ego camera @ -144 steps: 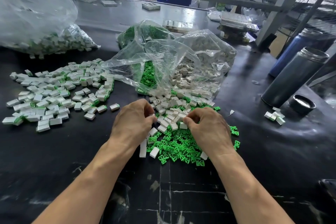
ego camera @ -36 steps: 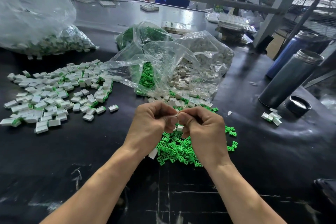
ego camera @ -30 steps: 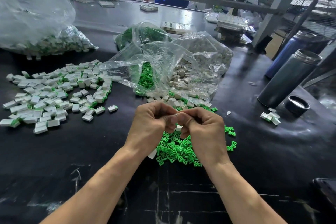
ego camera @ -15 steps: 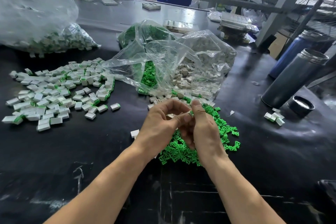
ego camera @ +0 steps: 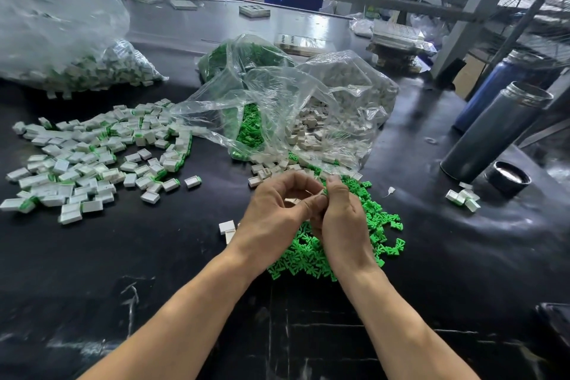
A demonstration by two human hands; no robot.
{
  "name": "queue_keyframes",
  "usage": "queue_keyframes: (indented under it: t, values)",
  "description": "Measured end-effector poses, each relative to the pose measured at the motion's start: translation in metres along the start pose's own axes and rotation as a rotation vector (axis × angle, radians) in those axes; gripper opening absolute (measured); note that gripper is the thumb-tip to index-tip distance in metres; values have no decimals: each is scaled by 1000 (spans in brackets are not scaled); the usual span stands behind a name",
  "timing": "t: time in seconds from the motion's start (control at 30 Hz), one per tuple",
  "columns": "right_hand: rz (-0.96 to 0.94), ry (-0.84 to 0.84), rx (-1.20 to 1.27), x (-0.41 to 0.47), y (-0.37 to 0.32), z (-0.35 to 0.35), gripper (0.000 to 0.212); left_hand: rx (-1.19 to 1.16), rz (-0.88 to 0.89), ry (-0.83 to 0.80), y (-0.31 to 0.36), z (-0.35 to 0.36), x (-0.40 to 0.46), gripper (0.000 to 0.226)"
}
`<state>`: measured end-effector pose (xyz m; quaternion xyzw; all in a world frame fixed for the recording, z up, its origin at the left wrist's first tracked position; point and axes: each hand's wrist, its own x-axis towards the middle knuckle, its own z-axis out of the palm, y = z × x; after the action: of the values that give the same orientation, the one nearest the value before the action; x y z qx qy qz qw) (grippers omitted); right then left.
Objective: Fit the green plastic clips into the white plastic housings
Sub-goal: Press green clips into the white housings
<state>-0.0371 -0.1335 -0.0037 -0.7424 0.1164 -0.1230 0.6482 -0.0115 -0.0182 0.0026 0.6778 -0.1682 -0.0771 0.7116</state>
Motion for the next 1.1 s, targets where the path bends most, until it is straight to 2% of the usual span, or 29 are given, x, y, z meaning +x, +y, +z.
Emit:
queue_keyframes:
  t: [0.33,0.73,0.9,1.1]
  values:
    - [-148,137,-118,5,2,7,57,11,-8,60,2,1,-1,7]
    - [-202,134,-151,6,8,8,62,44,15,36,-3,-3,0,5]
    - [-181,110,-63,3,5,9,58,13,23,28,-2,-3,1,7]
    - [-184,99,-87,6,5,-5,56,43,2,102,1,-11,3,7]
